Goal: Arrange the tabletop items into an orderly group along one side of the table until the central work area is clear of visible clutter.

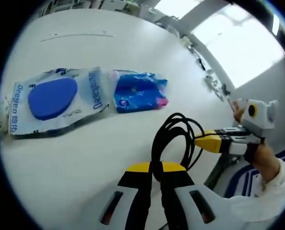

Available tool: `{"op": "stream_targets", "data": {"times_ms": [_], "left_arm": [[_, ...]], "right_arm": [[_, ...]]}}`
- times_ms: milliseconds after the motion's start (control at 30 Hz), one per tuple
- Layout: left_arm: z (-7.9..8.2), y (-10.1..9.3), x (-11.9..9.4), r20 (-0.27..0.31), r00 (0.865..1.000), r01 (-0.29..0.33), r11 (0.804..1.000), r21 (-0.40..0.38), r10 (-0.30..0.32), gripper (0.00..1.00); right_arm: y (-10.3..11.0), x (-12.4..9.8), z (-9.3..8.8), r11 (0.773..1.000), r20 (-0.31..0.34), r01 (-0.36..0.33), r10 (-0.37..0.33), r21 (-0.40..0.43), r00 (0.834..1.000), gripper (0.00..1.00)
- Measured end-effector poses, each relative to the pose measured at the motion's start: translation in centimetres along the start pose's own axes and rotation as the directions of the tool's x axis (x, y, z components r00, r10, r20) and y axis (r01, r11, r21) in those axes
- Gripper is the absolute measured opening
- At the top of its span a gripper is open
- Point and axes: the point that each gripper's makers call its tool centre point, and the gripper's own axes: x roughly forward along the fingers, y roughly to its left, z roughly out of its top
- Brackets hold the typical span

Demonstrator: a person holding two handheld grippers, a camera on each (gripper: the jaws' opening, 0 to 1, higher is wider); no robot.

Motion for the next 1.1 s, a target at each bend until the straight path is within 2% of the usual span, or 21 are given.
{"op": "stream_targets", "data": {"times_ms": [100, 200, 267, 567, 1100], "left_arm": [[-0.2, 0.5, 0.5, -0.013, 1.0, -0.016, 0.999, -0.032, 0.015, 0.01], [-0.1, 1.0, 0.9, -0.019, 0.999, -0.029, 0.999, -0.028, 0.028, 0.01], [-0.1, 1.2, 1.1, -0.022, 0.999, -0.032, 0.999, -0.031, 0.032, 0.01], [0.2, 2.1, 2.3, -0.035, 0.999, -0.034, 0.998, -0.052, 0.032, 0.01], [0.2, 3.0, 3.4, -0.025, 0.999, -0.027, 0.996, -0.089, 0.025, 0.02]], "right_arm": [[-0.3, 0.7, -0.3, 1.0, -0.022, -0.001, 0.001, -0.009, 1.0, 0.0], [-1.0, 1.7, -0.4, 1.0, -0.04, -0.002, 0.002, -0.012, 0.999, 0.0], [-0.8, 1.6, -0.5, 1.0, -0.047, -0.001, 0.0, -0.014, 0.999, 0.0], [-2.4, 3.2, -0.6, 1.0, -0.074, 0.008, -0.008, -0.002, 0.997, 0.0], [-3.1, 3.9, -1.3, 0.999, -0.089, 0.042, -0.042, -0.004, 0.995, 0.0]]}}
